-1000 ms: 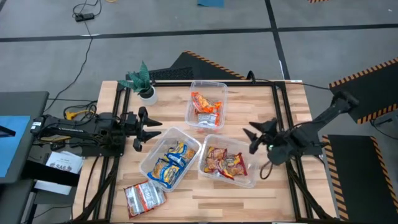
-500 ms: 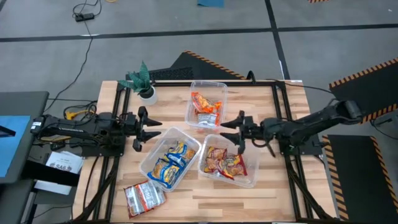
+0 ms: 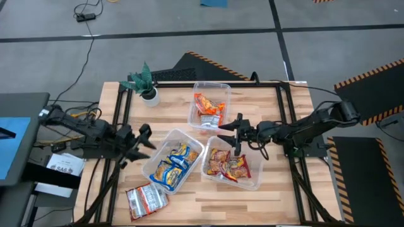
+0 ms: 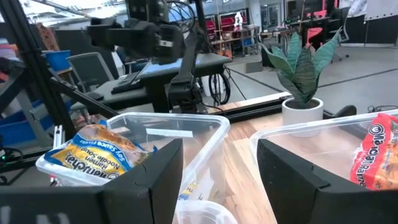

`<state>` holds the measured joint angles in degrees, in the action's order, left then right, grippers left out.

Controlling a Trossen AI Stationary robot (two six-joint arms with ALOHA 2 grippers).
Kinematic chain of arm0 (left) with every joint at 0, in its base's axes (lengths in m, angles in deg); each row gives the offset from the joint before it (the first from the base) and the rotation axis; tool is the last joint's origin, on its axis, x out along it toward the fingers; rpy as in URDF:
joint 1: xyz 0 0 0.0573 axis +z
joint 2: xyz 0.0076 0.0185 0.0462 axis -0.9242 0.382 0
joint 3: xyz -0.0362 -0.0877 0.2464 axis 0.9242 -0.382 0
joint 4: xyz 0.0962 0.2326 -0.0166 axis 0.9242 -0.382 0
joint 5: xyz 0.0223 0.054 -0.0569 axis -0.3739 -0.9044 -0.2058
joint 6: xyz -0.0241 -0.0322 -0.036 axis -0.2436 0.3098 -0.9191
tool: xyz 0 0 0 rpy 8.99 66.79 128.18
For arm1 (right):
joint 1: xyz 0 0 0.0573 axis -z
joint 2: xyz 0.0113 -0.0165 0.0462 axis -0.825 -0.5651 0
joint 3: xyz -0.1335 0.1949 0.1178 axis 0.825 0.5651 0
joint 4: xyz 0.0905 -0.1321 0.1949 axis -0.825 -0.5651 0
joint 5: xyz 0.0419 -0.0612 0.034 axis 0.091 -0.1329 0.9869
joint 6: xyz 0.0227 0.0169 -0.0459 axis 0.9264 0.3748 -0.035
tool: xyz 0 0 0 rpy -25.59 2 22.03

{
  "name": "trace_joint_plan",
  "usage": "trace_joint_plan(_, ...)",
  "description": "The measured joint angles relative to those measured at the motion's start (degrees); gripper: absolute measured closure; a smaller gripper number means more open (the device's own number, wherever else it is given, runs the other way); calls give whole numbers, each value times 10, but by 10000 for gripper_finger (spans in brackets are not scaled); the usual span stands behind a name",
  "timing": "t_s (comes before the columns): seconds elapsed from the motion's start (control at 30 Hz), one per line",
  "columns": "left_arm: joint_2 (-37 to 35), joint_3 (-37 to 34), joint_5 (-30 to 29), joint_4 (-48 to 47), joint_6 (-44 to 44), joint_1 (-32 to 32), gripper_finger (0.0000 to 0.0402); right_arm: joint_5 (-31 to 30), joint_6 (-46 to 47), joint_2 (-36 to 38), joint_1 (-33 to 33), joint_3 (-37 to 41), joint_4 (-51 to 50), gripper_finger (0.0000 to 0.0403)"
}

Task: Sort Maruchan noodles
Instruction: Put the orange noodle pack into the top transparent bin

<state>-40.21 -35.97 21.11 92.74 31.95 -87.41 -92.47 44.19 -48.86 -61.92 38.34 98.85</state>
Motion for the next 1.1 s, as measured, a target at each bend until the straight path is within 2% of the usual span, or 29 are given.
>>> trace_joint_plan(0.17,36,70,-53,-85,4,-107,227,0,-5,0,0,0,0,177)
trace_joint_plan(0.27,80,143,-126,-193,8,-175,227,0,-5,0,0,0,0,177)
trace_joint_plan(0.33,120,203,-183,-305,-18,-220,227,0,4,0,-1,0,-3,177)
trace_joint_plan(0.47,219,327,-255,-556,-164,-302,227,0,23,0,-1,0,-12,177)
trace_joint_plan(0.53,276,376,-260,-657,-252,-337,227,0,24,0,-1,0,-21,177)
trace_joint_plan(0.6,330,411,-256,-720,-334,-367,227,0,24,0,-1,0,-29,177)
trace_joint_plan(0.77,454,455,-258,-780,-442,-427,227,0,24,0,-1,0,-36,177)
trace_joint_plan(0.9,543,468,-292,-784,-461,-447,227,0,25,0,0,0,-37,177)
trace_joint_plan(1.1,668,527,-295,-827,-432,-450,227,0,24,0,1,0,-36,177)
